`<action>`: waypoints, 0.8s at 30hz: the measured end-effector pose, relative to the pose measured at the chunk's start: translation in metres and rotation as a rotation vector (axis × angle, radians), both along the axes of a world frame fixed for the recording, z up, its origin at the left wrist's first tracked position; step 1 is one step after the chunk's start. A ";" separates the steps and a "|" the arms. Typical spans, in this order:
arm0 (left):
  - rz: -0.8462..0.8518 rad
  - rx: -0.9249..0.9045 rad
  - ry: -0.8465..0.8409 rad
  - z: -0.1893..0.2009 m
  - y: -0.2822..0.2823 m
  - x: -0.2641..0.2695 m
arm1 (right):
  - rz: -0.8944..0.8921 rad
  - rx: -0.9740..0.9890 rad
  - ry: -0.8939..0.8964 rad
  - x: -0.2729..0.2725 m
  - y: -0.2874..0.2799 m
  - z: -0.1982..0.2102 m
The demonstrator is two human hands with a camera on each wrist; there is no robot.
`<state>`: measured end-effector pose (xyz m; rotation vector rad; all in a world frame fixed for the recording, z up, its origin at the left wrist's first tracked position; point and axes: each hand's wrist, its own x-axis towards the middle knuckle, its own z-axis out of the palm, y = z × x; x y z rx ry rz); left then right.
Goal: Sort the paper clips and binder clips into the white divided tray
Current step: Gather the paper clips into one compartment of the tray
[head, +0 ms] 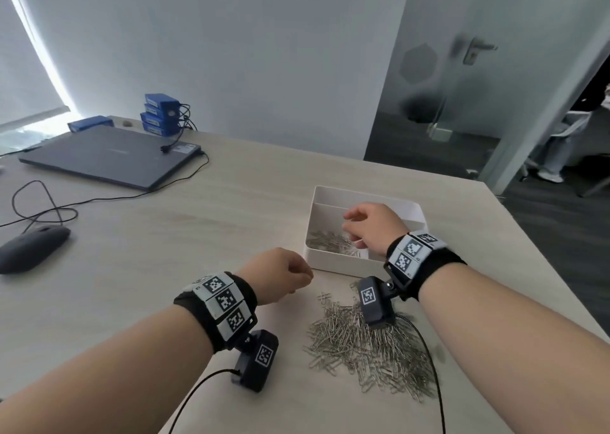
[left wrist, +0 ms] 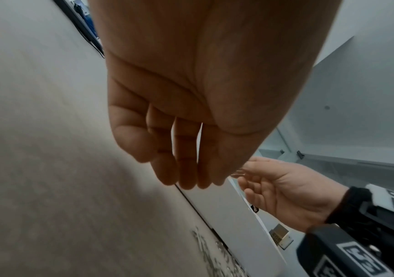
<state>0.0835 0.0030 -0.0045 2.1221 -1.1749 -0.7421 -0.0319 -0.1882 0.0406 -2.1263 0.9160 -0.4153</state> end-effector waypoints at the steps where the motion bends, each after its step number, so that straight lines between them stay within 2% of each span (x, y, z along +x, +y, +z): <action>1: -0.018 0.020 -0.030 0.000 0.000 -0.002 | 0.003 0.000 -0.009 -0.009 0.003 0.003; 5: -0.085 0.103 -0.129 -0.001 -0.003 -0.012 | 0.046 0.047 -0.013 -0.056 0.015 0.007; 7: -0.129 0.137 -0.167 -0.002 -0.006 -0.018 | 0.105 0.007 0.114 -0.077 0.018 0.000; 10: -0.194 0.174 -0.253 0.001 -0.014 -0.033 | 0.215 -0.187 0.372 -0.105 0.018 -0.009; 15: -0.290 0.232 -0.361 0.005 -0.031 -0.058 | 0.385 -0.283 0.587 -0.118 0.025 -0.020; 20: -0.395 0.288 -0.376 0.015 -0.038 -0.082 | 0.454 -0.289 0.657 -0.117 0.031 -0.027; 24: -0.440 0.286 -0.340 0.016 -0.038 -0.088 | 0.483 -0.286 0.579 -0.121 0.036 -0.028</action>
